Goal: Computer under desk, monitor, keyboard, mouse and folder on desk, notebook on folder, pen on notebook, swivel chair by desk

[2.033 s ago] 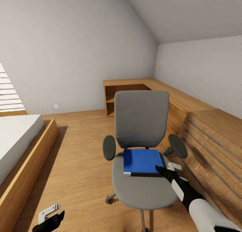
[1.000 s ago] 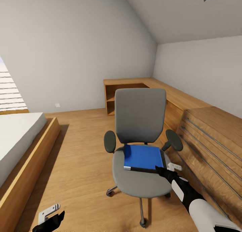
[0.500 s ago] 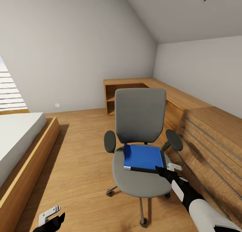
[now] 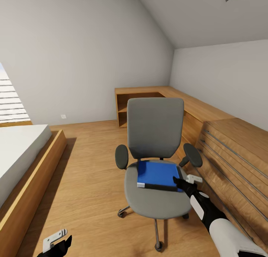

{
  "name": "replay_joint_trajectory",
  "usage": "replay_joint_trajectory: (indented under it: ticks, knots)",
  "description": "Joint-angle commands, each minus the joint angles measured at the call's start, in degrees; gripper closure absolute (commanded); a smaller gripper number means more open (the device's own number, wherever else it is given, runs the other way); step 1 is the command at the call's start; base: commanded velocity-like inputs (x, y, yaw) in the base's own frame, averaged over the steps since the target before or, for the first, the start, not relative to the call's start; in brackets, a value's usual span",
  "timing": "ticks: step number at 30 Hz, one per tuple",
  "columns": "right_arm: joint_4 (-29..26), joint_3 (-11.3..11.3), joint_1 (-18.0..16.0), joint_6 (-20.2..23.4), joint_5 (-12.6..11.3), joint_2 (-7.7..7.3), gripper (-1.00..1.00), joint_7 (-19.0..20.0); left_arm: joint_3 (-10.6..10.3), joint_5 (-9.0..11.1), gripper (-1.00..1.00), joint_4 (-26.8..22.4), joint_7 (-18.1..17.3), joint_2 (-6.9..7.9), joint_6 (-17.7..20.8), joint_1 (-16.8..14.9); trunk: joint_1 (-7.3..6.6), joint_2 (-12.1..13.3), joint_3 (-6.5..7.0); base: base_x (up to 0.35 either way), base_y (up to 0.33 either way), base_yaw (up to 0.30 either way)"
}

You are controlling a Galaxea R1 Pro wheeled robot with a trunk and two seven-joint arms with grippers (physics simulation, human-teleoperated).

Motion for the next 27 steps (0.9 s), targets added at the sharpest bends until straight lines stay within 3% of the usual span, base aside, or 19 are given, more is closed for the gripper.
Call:
replay_joint_trajectory:
  ticks: [1, 13, 27]
  knots:
    - [-0.3, -0.2, 0.0, -0.1, -0.6, 0.02, -1.0, 0.4, 0.3, 0.5, -1.0, -0.1, -0.4, -0.07, 0.4, 0.0, -0.01, 0.0, -0.05, 0.0, 0.0, 0.0]
    - [-0.8, -0.4, -0.1, 0.3, -0.6, 0.04, -1.0, 0.2, 0.3, 0.4, -1.0, 0.0, -0.5, -0.07, 0.2, 0.0, -0.01, 0.0, -0.05, 0.009, 0.0, 0.0]
    - [-0.8, -0.5, -0.1, 3.8, -0.8, -0.05, -1.0, -0.1, 0.3, 0.5, -1.0, 0.0, -0.5, -0.07, 0.1, 0.0, -0.01, 0.0, -0.05, 0.159, 0.0, 0.0]
